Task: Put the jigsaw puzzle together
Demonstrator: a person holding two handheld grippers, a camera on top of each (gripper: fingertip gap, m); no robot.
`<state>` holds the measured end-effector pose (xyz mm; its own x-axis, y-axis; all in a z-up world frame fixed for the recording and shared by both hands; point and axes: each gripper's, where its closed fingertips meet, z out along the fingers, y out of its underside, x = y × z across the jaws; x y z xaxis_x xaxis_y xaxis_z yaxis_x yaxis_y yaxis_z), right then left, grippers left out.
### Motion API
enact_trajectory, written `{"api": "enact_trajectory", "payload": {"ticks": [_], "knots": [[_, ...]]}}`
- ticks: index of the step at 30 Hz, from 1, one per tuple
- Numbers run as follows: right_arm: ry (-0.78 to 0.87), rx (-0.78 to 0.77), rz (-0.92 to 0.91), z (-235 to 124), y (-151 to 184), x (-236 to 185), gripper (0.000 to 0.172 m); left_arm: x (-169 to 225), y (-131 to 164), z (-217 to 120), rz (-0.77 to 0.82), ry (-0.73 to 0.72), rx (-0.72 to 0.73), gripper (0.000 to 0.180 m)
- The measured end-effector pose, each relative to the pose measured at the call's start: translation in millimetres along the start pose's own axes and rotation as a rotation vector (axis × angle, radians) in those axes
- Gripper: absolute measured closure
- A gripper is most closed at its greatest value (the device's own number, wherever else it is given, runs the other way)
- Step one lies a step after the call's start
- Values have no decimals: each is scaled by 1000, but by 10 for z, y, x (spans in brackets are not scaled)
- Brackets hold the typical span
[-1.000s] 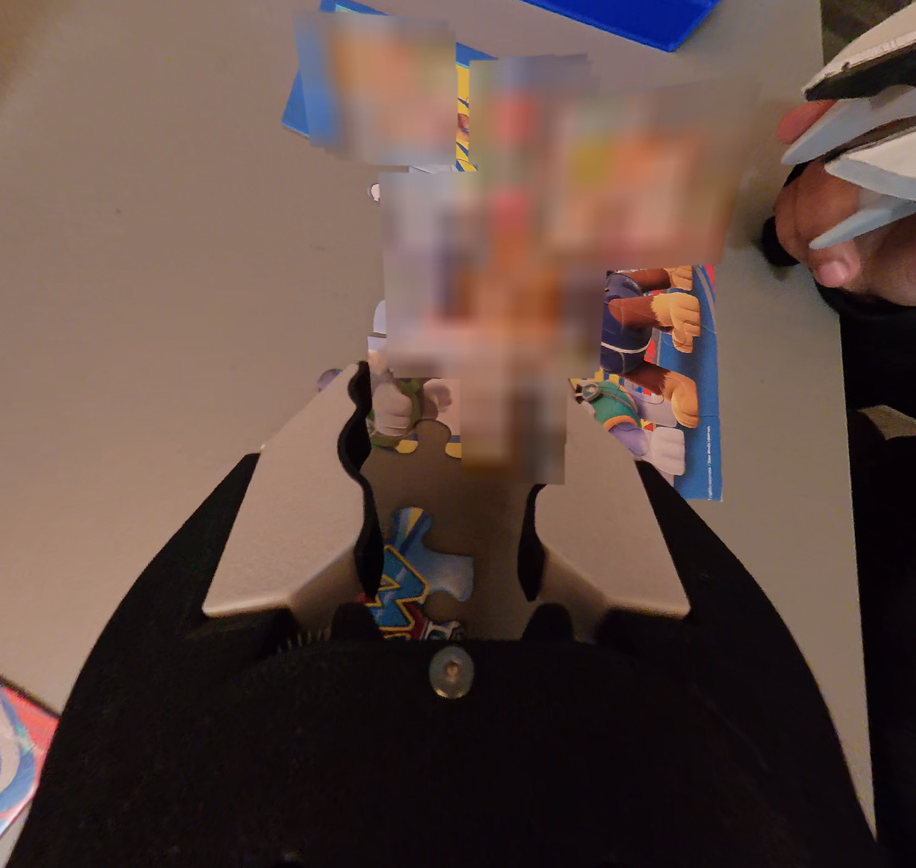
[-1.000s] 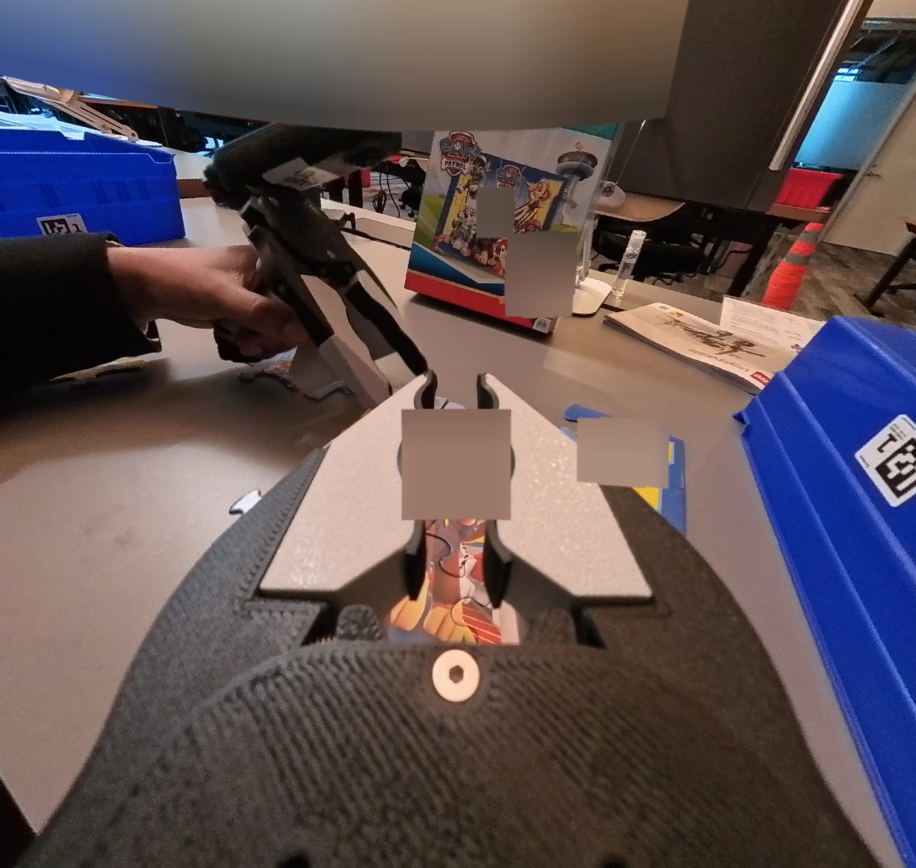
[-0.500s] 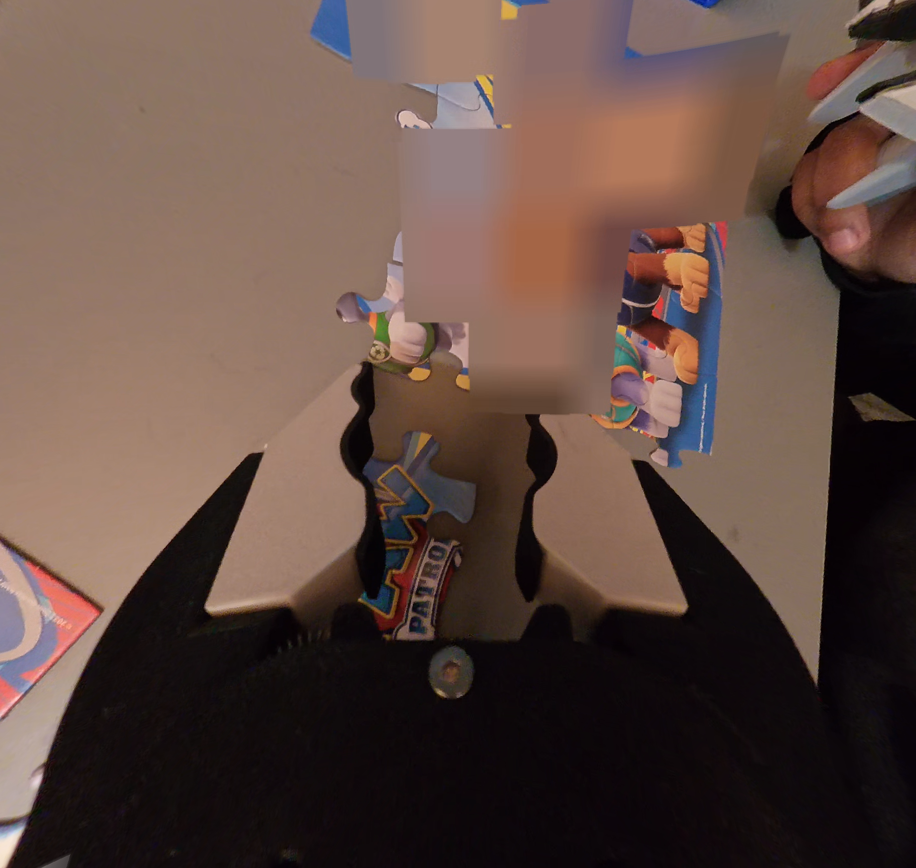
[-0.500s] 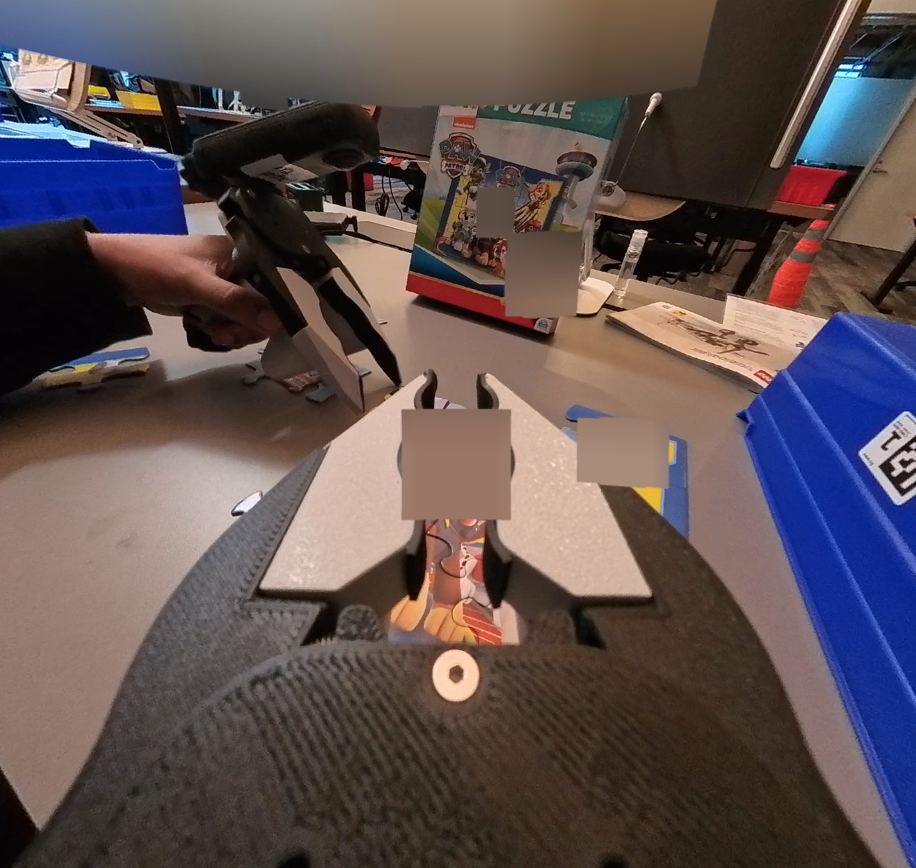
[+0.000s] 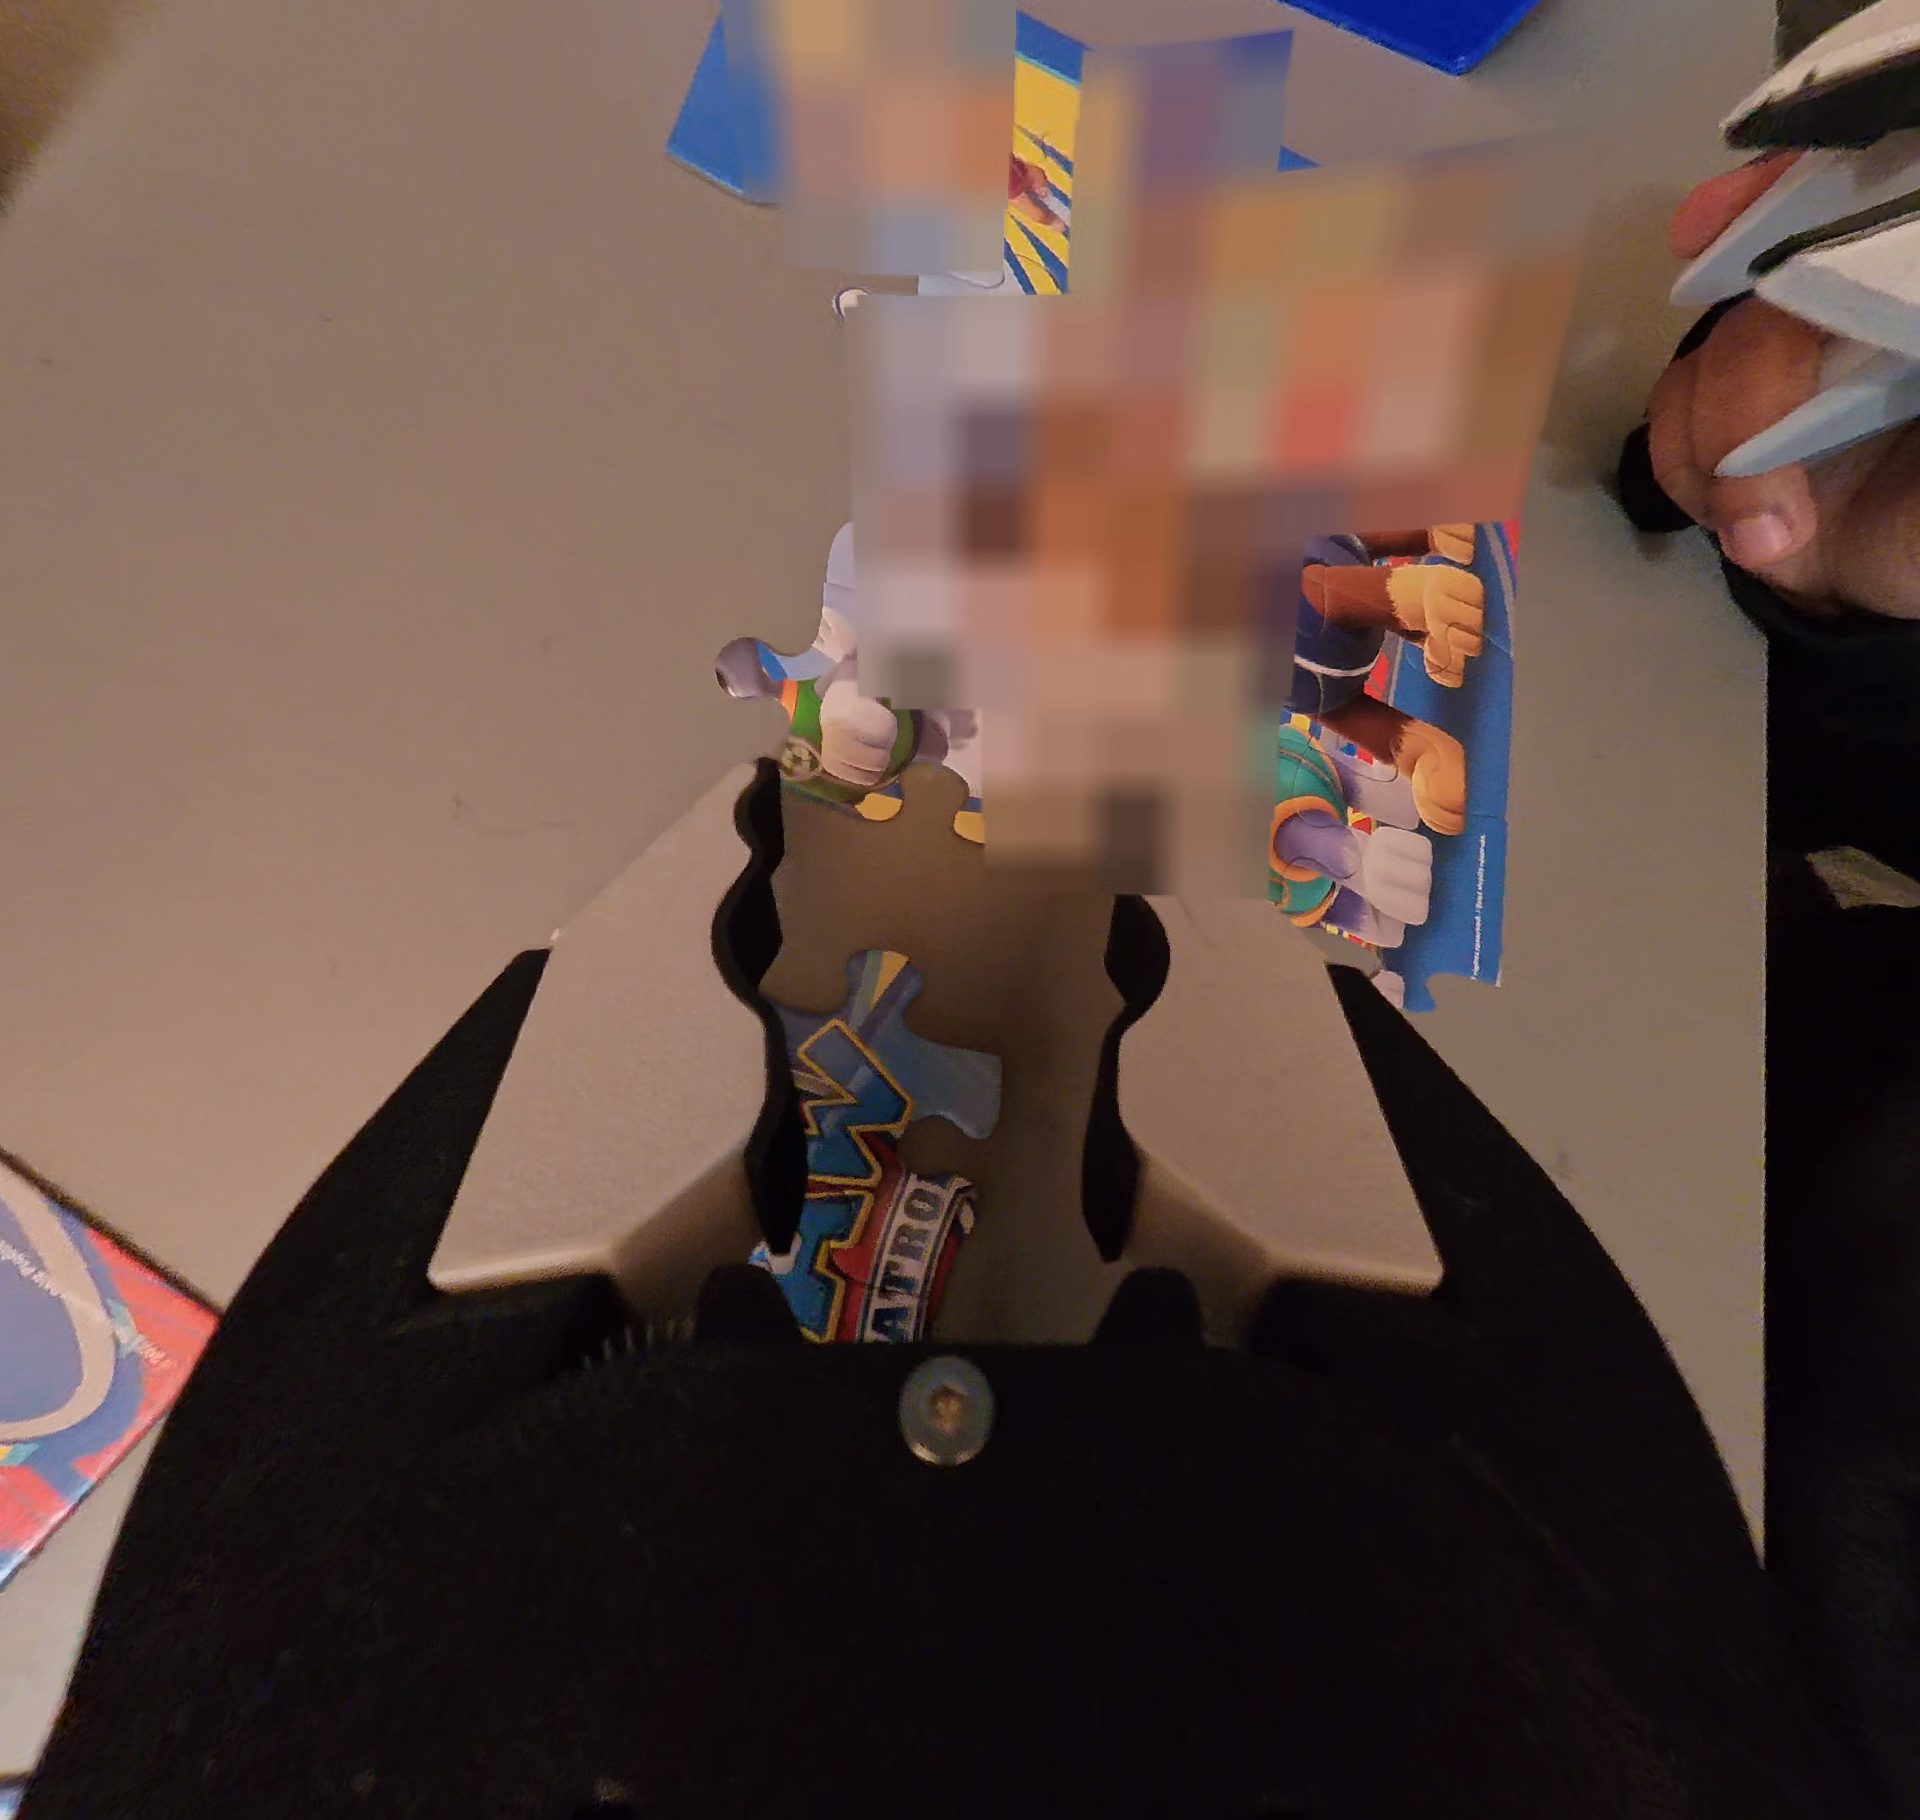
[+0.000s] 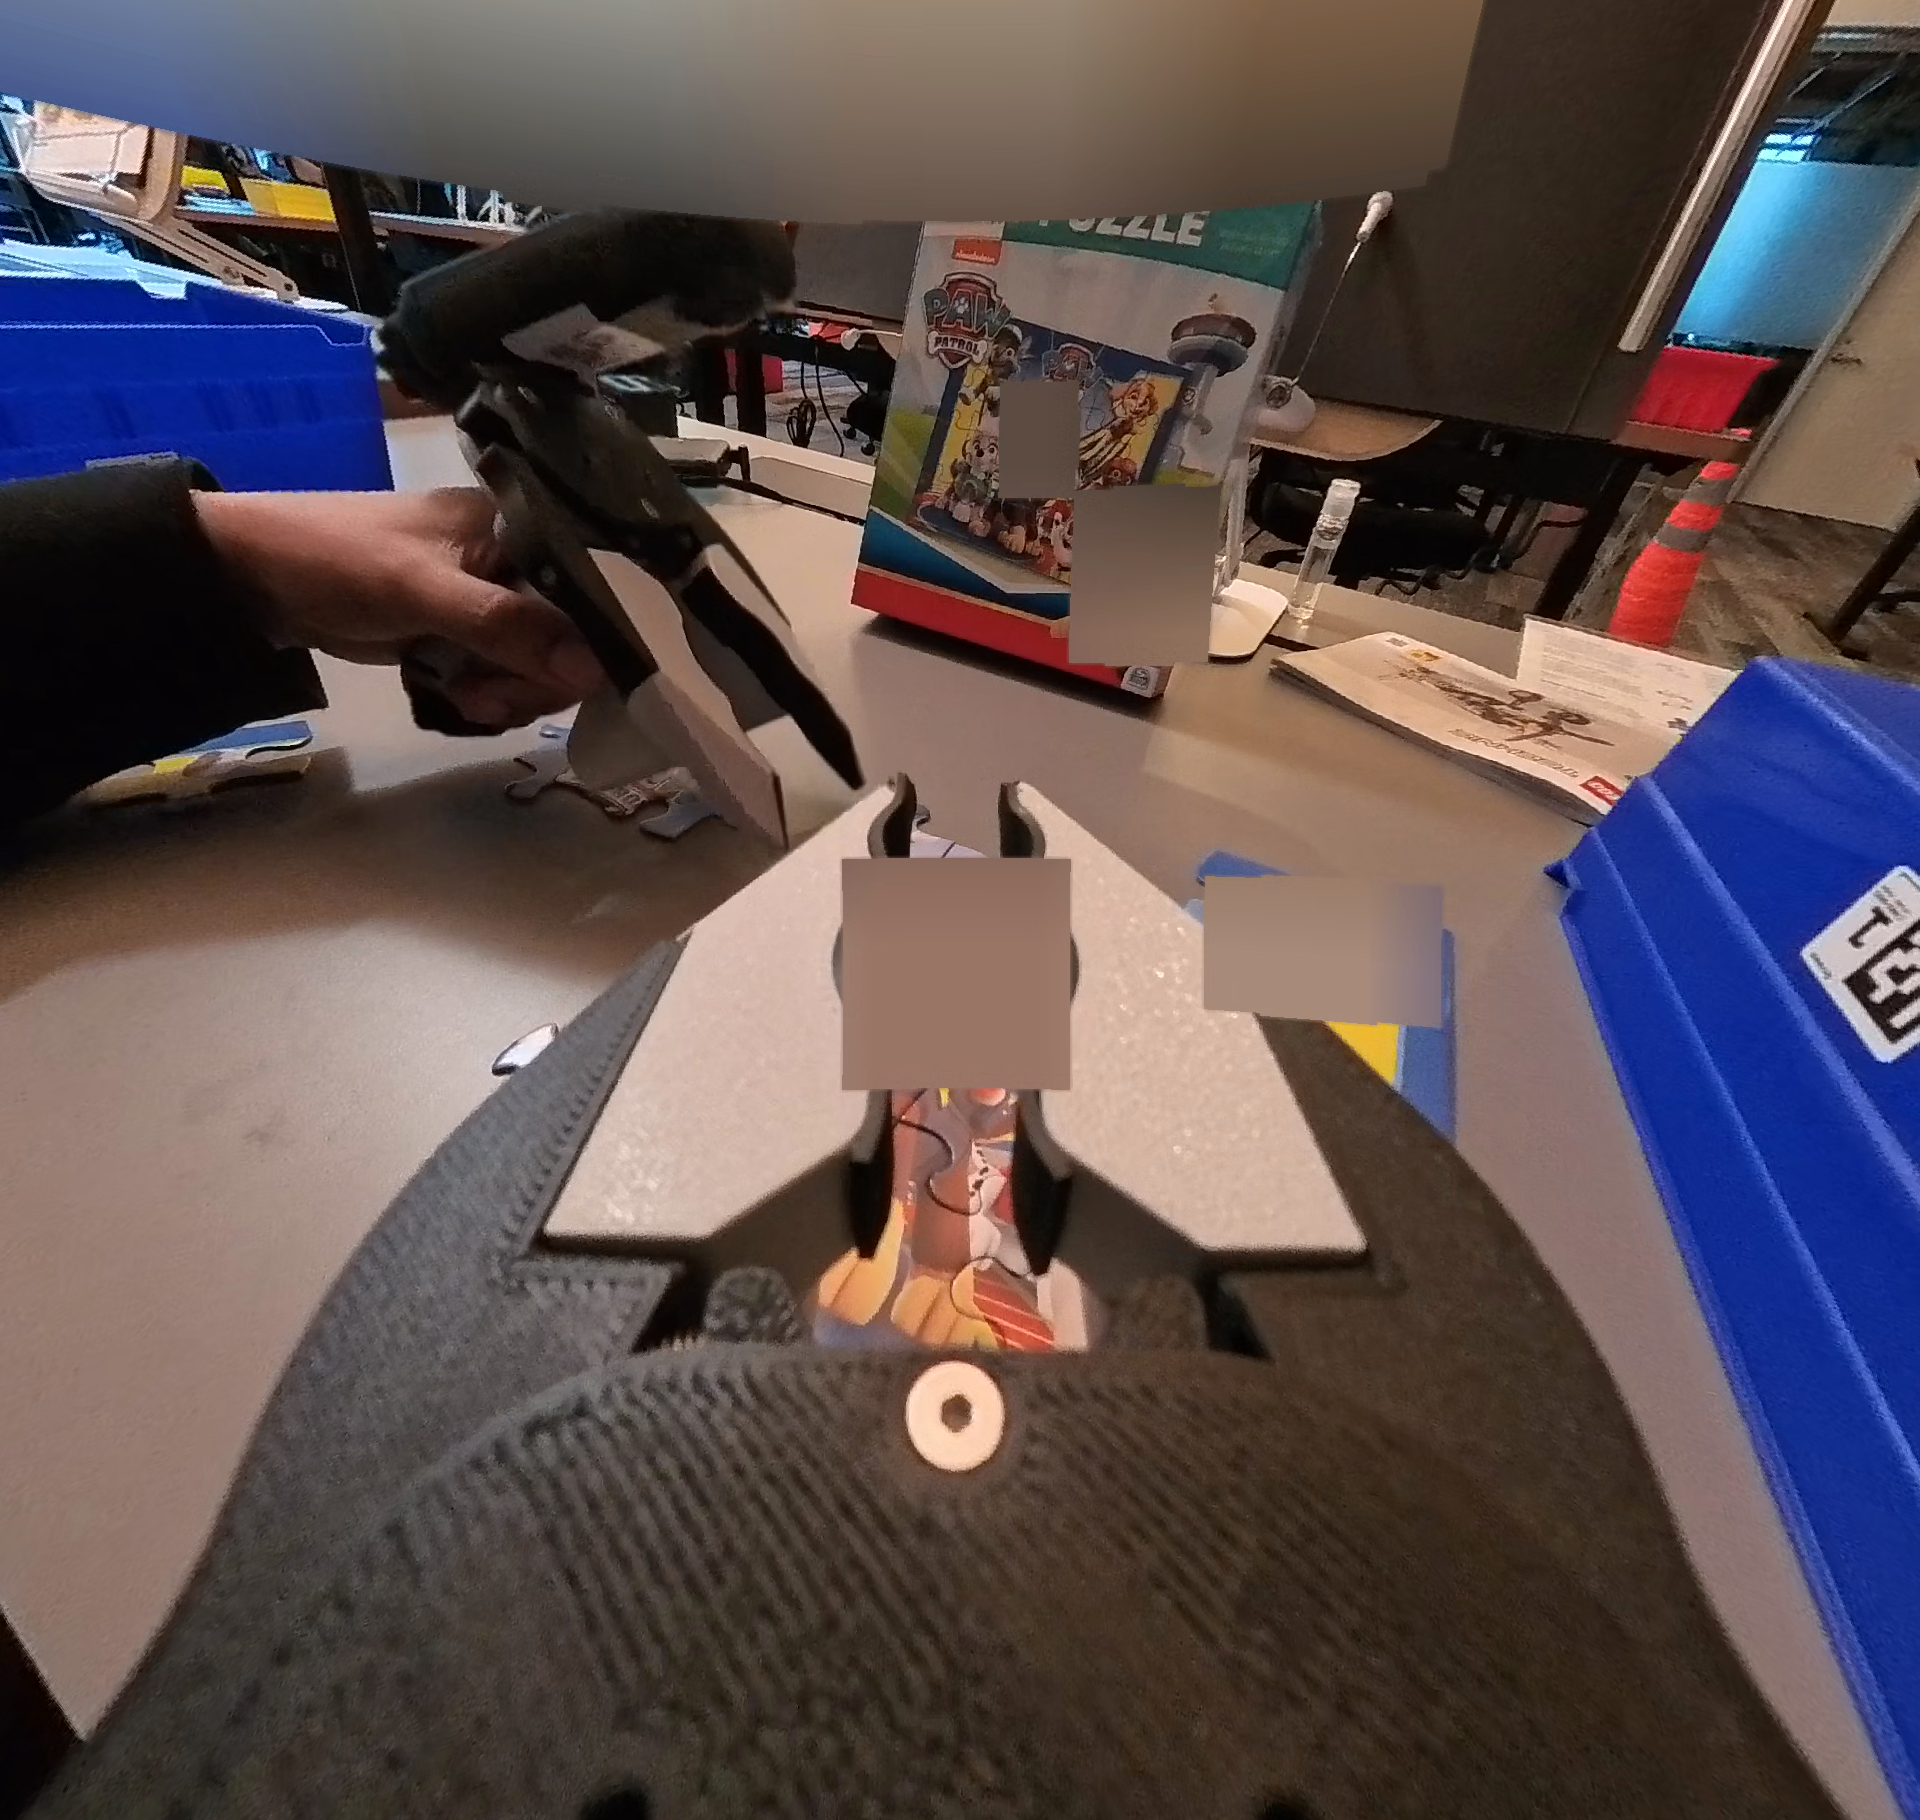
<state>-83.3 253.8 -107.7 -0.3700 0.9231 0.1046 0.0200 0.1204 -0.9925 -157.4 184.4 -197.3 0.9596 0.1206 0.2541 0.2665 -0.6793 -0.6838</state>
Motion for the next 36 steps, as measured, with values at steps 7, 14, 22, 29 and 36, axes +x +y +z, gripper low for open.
{"api": "enact_trajectory", "payload": {"ticks": [7,14,22,29,36], "knots": [[-34,-207,51,210,246,-9,163,-99,-144,42,-17,-105,59,136],[7,-520,-153,618,606,57,172,-55,-44,142,-4,-114,10,134],[-176,-659,-31,846,889,-228,172,-56,-29,153,26,-134,4,134],[-205,-671,31,828,904,-275,172,-56,-24,151,43,-119,4,134],[-221,-662,29,833,900,-302,172,-65,-15,152,58,-133,3,135]]}}
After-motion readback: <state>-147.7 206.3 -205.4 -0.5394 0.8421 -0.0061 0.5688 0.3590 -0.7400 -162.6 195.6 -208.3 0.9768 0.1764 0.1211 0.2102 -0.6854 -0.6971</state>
